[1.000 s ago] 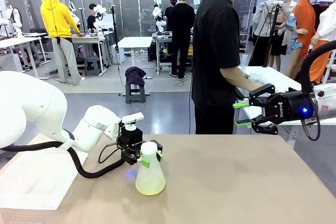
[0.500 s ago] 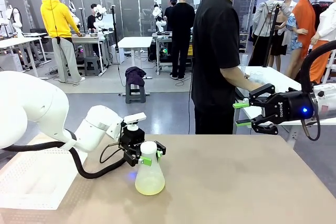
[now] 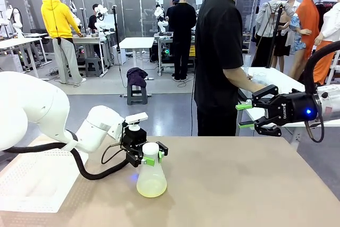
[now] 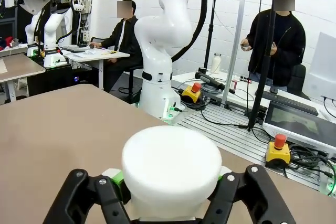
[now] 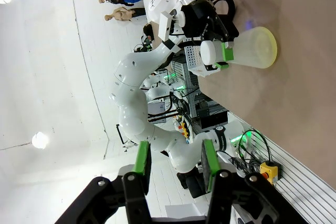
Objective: Prepare the solutions needed for the experiment.
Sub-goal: When the human places the Big flask in the center of the table, pick up the Big flask and place it in the left Organizing basket.
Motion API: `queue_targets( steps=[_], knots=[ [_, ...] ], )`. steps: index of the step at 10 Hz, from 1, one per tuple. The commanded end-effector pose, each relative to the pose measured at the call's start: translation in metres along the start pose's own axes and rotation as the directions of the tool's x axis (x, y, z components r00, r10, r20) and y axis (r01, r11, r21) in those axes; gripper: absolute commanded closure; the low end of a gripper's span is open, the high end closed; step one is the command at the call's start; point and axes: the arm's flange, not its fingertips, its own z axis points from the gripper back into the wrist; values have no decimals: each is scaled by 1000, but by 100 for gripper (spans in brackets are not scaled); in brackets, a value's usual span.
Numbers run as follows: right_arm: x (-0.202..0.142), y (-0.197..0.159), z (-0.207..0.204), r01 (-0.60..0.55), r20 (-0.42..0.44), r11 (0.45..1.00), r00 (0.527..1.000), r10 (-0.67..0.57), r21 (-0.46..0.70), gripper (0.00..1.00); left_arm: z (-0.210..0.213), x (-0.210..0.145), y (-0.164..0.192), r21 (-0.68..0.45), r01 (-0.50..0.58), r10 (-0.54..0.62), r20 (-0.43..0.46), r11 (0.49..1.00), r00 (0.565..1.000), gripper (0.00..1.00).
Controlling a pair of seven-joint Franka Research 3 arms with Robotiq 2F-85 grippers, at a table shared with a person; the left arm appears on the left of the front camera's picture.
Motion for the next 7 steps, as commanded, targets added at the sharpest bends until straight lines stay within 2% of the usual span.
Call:
queue_targets(
  steps=[1,2,3,4,7],
  knots=[
    [-1,2,1,-5,1,1000,1000,5,5,50,5,-16,-10,-28,-30,29,-36,999,999,95],
    [-1,2,1,-5,1,1000,1000,5,5,50,6,-16,-10,-32,-47,47,-15,998,999,100],
    [-1,2,1,-5,1,1000,1000,5,5,50,6,-15,-11,-57,-61,62,22,997,998,100],
    [-1,2,1,-5,1,1000,1000,5,5,50,11,-6,-16,-68,-83,84,18,994,996,100],
    [-1,2,1,-5,1,1000,1000,5,5,50,32,49,-49,45,-26,28,-25,999,999,100]
  ],
)
